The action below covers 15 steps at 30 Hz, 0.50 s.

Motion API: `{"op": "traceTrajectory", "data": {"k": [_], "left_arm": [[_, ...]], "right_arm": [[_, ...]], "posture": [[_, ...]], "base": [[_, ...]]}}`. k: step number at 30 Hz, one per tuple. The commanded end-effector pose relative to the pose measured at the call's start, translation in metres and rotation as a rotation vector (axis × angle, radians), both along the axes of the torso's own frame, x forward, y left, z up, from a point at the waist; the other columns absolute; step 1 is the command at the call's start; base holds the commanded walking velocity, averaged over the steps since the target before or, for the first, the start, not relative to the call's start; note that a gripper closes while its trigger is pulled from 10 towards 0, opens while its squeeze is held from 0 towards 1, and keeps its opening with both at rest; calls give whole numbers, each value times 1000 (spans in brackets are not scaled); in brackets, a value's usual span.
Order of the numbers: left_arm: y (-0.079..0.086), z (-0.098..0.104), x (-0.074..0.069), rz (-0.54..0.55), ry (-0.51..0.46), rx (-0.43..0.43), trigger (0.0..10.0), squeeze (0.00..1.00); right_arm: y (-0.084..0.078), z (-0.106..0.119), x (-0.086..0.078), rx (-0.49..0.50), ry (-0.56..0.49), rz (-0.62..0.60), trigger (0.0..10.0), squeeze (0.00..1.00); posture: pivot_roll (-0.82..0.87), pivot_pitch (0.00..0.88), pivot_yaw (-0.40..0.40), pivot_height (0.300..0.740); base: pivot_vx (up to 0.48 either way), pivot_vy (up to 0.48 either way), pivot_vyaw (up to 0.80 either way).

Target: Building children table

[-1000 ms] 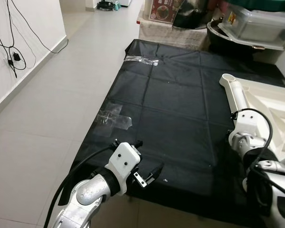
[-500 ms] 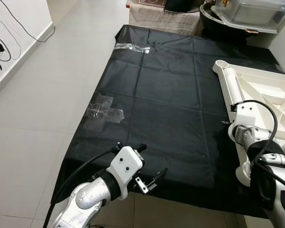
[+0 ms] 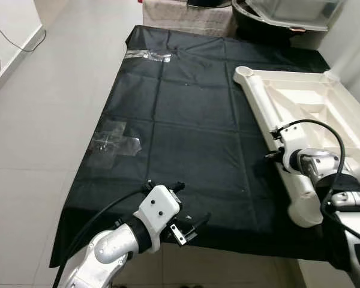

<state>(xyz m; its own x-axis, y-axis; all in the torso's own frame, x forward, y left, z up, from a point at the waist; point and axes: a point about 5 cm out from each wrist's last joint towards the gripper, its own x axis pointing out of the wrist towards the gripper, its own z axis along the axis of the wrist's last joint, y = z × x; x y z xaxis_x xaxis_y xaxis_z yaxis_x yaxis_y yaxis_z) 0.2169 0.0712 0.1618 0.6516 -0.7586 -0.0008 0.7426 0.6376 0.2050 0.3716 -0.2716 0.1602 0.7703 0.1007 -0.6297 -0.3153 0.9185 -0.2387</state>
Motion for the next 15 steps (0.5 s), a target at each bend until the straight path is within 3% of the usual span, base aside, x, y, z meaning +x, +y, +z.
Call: {"op": "traceTrajectory", "data": {"k": [1,8,12,15], "left_arm": [[-2,-5,0,-8,17,2,10000,0],[-6,-7,7,-7,-2,6,10000,0],[-7,-8,10,-6,-6,6,10000,0],[-9,-10,14,-6,-12,7,10000,0]], "right_arm": [[25,-50,-22,19,252,286,0,0],[25,-50,-41,29,349,569,0,0],[25,-47,-43,27,352,623,0,0],[39,-27,-45,84,289,777,0,0]], "posture": [[73,206,-119,740],[68,166,-123,740],[66,159,-124,740],[59,137,-123,740]], "base": [[0,0,0],[0,0,0],[0,0,0],[0,0,0]]}}
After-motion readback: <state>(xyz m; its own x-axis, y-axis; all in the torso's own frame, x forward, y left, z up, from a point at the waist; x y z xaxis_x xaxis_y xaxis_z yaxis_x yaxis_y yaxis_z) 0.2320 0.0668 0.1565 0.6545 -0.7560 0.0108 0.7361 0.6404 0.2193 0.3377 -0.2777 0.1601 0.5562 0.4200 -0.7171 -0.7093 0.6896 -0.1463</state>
